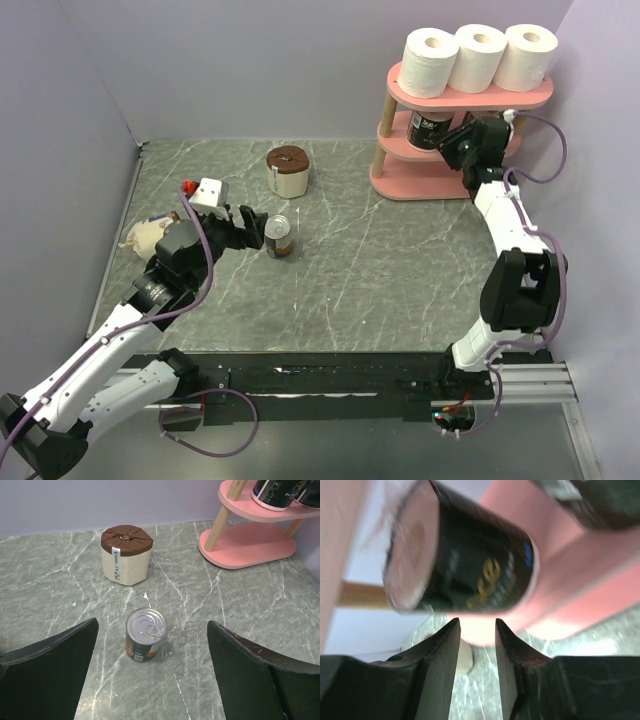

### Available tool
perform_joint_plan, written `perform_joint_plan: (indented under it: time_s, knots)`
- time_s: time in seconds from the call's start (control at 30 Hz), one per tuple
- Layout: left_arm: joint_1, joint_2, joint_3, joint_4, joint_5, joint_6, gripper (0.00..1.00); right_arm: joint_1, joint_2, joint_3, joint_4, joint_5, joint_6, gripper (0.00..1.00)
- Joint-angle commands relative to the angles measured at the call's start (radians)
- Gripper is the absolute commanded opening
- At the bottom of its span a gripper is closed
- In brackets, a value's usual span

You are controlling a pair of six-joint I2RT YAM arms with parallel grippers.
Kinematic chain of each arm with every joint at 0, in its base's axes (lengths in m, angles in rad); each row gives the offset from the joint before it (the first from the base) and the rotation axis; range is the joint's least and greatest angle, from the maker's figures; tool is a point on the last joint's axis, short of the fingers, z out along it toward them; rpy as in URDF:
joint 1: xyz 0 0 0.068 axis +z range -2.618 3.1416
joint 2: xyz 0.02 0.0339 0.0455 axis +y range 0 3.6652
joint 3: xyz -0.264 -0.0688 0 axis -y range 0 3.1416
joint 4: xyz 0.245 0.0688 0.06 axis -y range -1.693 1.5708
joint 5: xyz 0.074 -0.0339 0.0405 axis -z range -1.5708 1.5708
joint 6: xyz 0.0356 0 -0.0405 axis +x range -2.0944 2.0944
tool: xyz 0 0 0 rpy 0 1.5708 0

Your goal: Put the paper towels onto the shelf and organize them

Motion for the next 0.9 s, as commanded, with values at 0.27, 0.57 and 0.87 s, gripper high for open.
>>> perform_joint_plan:
  time_s: [0.27, 0.57, 0.87]
  knots:
    - [-0.002, 0.058, 0.044, -0.045, -0.094, -0.052, 0.96, 0.136, -0.391, -0.288, -0.052, -0.086, -0.178, 0.57]
    - [0.022, 0.292, 0.226, -0.191, -0.102, -0.221, 0.96, 0.339, -0.503, -0.406, -0.118, -0.105, -0.315, 0.81]
    - [0.207, 0.691, 0.585, -0.231, 0.090, -0.299, 0.98, 0.388, -0.704, -0.566, -0.148, -0.120, -0.405, 1.00]
